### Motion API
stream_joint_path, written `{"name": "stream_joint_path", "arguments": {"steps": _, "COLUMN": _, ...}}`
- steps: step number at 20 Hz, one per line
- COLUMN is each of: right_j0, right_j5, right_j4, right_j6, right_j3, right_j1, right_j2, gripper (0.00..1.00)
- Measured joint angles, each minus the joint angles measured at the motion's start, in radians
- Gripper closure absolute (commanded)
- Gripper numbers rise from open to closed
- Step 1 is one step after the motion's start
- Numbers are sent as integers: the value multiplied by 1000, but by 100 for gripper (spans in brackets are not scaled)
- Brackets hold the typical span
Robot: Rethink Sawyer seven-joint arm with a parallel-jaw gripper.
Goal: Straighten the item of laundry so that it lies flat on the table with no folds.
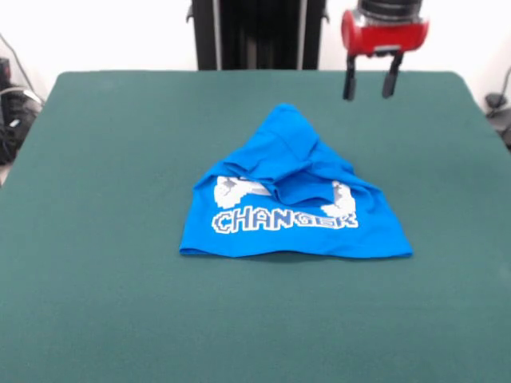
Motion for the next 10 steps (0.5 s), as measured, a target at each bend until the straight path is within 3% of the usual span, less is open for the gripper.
{"name": "stream_joint_path", "arguments": {"steps": 10, "right_j0": -20, "right_j5": -15, "right_j4": 0, "right_j6": 0, "right_j3": -51, "right_j1": 78, "right_j2": -2, "gripper": 0}}
